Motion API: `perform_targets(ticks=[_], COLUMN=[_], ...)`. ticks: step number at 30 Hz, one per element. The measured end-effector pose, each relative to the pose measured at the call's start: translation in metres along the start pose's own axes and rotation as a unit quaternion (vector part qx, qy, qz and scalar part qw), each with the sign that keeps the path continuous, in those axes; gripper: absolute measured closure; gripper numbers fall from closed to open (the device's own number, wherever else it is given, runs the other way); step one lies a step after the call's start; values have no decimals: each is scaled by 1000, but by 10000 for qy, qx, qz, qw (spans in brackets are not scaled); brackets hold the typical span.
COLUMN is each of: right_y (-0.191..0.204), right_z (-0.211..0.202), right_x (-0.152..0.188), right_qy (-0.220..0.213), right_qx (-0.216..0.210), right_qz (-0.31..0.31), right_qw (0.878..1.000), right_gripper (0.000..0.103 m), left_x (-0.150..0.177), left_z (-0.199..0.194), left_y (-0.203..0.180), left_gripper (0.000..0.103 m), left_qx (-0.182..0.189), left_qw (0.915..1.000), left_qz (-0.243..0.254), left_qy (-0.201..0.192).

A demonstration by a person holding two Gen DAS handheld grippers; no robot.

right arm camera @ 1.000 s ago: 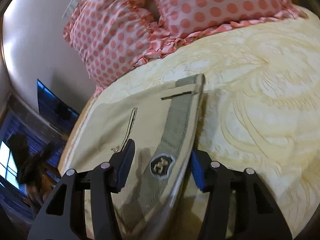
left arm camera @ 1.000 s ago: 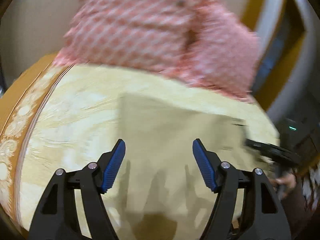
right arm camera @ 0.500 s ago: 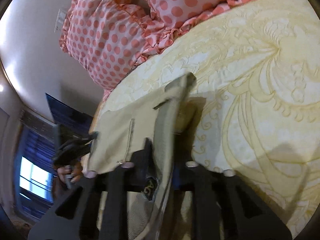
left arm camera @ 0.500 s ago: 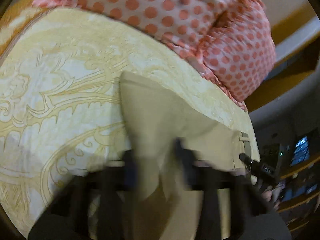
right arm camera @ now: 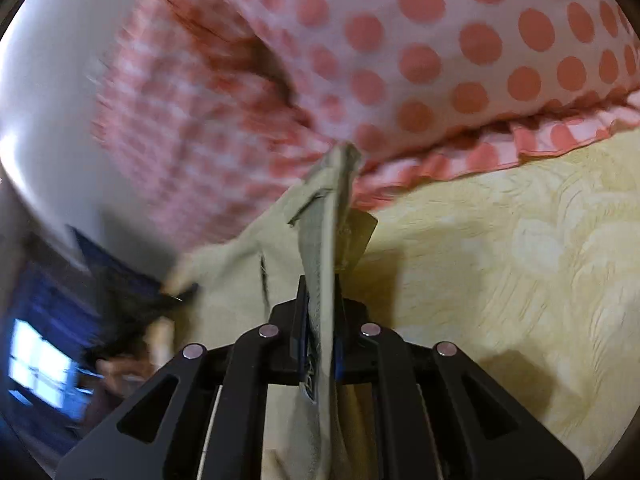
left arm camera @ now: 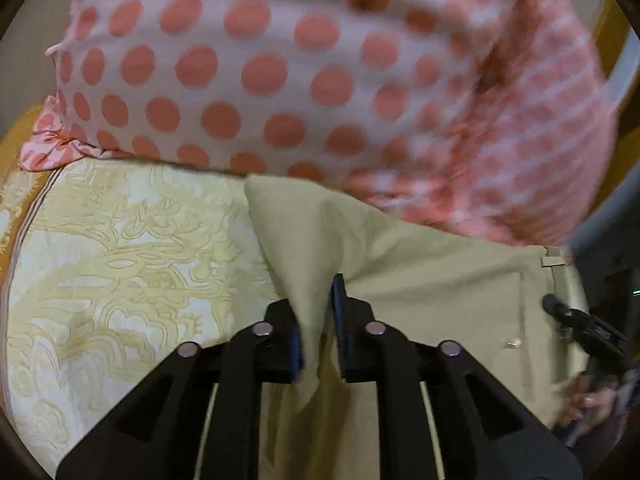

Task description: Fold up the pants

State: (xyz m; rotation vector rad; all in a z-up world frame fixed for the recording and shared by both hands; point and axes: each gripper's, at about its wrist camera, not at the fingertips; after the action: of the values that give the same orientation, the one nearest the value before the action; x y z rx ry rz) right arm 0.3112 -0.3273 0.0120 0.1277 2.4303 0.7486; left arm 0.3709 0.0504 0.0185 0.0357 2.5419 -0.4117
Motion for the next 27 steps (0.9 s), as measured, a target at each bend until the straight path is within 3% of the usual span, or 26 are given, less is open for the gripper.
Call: perform_targets(ticks=[1, 4, 5, 6, 7, 10, 12, 13, 14, 16, 18, 19, 21, 24, 27], right_y=[2, 12, 16, 21, 27, 37, 29, 19, 11, 0, 4, 15, 41, 73, 103], right_z=[1, -33, -44, -52, -58, -48, -33, -23, -23, -27, -35, -45, -67, -89, -88], right_x=[3, 14, 18, 22, 28, 40, 48, 51, 52, 51, 54, 62, 83, 126, 178], right_qy=[65, -395, -488, -541, -510, -10, 342, 473, 348, 311, 239, 132, -57, -383, -475], right_qx=[369, 501, 375, 194, -116, -735, -675, -561, -696, -712, -388, -129, 231, 382, 908], right_qz=[-158, -491, -540, -562, -576, -517, -213, 119, 355, 778, 863, 718, 188, -669, -1389], right_qw=[9992, 9968, 9966, 9968, 9970, 9960, 9969, 9972, 9963, 9939, 9952, 9972, 9995, 9963, 9850], right_gripper=[79, 73, 60, 43, 39, 37, 37, 38, 40, 45, 45, 42, 9, 5, 4], left_x=[2, 15, 26, 33, 44, 66, 73, 74, 75, 75, 75, 77, 92, 141, 189], left_z=[-2, -35, -58, -70, -84, -86, -63, -51, -35, -32, -34, -39, -61, -108, -128], left_y=[-3, -6, -7, -6, -7, -14, -14, -13, -9, -11, -17, -18, -29, -43, -46], left_gripper=[80, 65, 53, 48, 47, 39, 38, 39, 46, 48, 48, 45, 29, 5, 2], left_qx=[-177, -630, -633, -505, -130, 738, 905, 862, 763, 592, 319, 153, 66, -396, -669], left_qw=[9998, 9955, 9927, 9921, 9927, 9938, 9950, 9958, 9965, 9980, 9990, 9995, 9996, 9960, 9924], left_qz=[68, 433, 584, 617, 629, 570, 404, 300, 152, 224, 303, 249, 280, 575, 743], left_qy=[-39, -556, -846, -974, -1023, -600, -106, 84, 303, 25, 78, 84, -55, -564, -710])
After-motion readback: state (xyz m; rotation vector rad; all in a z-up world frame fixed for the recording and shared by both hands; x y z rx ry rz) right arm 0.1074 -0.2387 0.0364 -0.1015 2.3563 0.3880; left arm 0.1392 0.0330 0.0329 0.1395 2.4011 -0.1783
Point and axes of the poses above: each gripper's, at about its wrist camera, not at the fingertips, and z roughly the way its jaws point, y to its left, x to its underside, and after that the axes turned 1 degree about y, right-handed
